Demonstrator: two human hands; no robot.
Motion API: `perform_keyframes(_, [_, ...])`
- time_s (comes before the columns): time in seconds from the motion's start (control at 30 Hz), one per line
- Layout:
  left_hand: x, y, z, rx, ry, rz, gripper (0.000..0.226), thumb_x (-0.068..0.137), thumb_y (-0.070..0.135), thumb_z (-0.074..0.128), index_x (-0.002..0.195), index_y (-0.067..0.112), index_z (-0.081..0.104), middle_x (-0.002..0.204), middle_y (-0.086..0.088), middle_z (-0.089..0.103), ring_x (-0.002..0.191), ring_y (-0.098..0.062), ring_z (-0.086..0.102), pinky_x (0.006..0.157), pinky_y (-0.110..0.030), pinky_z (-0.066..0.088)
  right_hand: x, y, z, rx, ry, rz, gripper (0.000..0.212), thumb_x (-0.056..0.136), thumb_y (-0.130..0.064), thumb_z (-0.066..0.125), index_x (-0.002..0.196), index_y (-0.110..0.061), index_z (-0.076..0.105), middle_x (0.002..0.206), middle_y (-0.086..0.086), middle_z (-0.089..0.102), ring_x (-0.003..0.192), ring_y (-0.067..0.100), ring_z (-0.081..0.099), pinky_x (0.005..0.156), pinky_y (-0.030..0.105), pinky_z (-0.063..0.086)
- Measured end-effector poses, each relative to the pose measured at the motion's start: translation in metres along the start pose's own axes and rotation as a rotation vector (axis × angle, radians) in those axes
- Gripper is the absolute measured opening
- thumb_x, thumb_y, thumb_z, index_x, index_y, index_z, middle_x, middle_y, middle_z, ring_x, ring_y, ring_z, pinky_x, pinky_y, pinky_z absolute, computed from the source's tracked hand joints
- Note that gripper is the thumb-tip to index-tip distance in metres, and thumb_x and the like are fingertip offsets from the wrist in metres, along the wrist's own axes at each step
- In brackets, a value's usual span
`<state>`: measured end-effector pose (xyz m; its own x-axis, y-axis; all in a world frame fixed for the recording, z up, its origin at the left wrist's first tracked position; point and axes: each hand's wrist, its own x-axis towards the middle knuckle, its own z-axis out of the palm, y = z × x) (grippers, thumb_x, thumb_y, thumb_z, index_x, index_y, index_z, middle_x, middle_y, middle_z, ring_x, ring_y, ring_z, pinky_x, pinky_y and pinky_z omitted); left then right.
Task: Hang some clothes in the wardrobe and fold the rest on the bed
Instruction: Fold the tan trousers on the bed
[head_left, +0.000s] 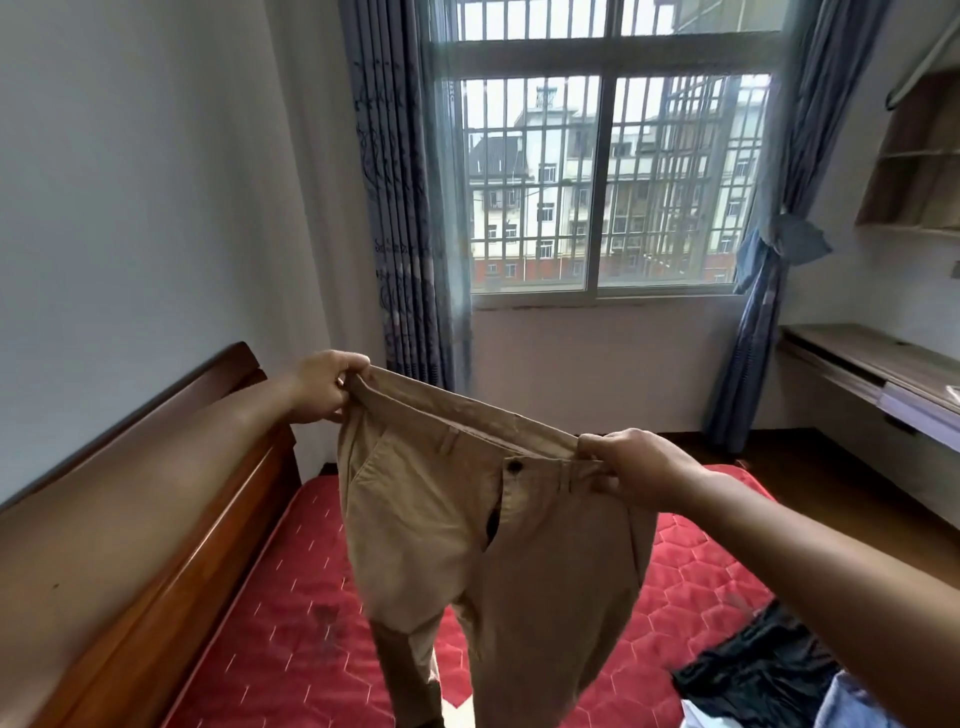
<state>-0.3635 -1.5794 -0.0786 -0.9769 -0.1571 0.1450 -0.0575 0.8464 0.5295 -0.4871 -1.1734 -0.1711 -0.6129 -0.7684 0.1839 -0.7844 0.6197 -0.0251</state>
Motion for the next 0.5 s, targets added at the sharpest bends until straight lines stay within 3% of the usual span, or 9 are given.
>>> perform_keyframes(0.1, [-0.001,-0.001,0.006,0.056,-0.119,-0.004,0.044,0.082,-0.026,0.039,0.099,0.003,0.067,0.103,-0.011,0.052,0.089,-0.028,0.059,0.063,-0.037,0.059,0.006,0.001,-0.009,0.077,0.021,0.034,0.024,0.088,-0.031,0.064,0.099,-0.037,0.044,0.078,-0.011,0.057,0.081,0.025,0.062,0.066,0.035,0.047])
perform_keyframes(0.23, [-0.003,-0.005,0.013,0.093,-0.114,0.046,0.017,0.075,-0.017,0.059,0.075,-0.002,0.066,0.099,-0.015,0.052,0.078,-0.024,0.063,0.059,-0.027,0.056,0.017,0.003,-0.023,0.173,0.071,0.045,0.025,0.089,-0.021,0.058,0.104,-0.041,0.056,0.088,-0.009,0.07,0.082,0.02,0.063,0.073,0.036,0.052])
perform_keyframes(0.3, [-0.006,-0.005,0.019,0.052,-0.147,0.078,0.007,0.074,-0.007,0.072,0.076,-0.002,0.067,0.099,-0.012,0.056,0.077,-0.022,0.064,0.063,-0.029,0.057,0.022,0.006,-0.024,0.176,0.057,0.051,0.025,0.089,-0.018,0.057,0.1,-0.037,0.067,0.091,-0.011,0.072,0.085,0.017,0.065,0.077,0.035,0.053])
perform_keyframes(0.37, [-0.008,-0.004,0.027,0.008,-0.175,0.088,0.013,0.075,0.001,0.081,0.074,0.009,0.071,0.099,-0.006,0.057,0.08,-0.024,0.066,0.068,-0.034,0.06,0.024,0.012,-0.023,0.158,0.026,0.08,0.021,0.087,-0.017,0.058,0.09,-0.035,0.068,0.084,-0.012,0.069,0.081,0.015,0.063,0.076,0.035,0.053])
perform_keyframes(0.43, [-0.01,-0.005,0.033,-0.086,-0.163,0.103,0.022,0.081,0.0,0.079,0.068,0.014,0.066,0.096,-0.004,0.053,0.077,-0.023,0.064,0.067,-0.035,0.061,0.023,0.02,-0.021,0.121,-0.005,0.102,0.019,0.085,-0.02,0.06,0.074,-0.035,0.059,0.073,-0.013,0.061,0.073,0.014,0.057,0.072,0.037,0.052])
perform_keyframes(0.5, [-0.007,-0.006,0.032,-0.156,-0.104,0.092,0.023,0.087,-0.003,0.072,0.071,0.005,0.058,0.095,-0.006,0.05,0.078,-0.02,0.062,0.068,-0.036,0.062,0.019,0.026,-0.017,0.078,-0.028,0.094,0.022,0.087,-0.026,0.063,0.067,-0.03,0.055,0.068,-0.01,0.057,0.069,0.017,0.054,0.071,0.037,0.05])
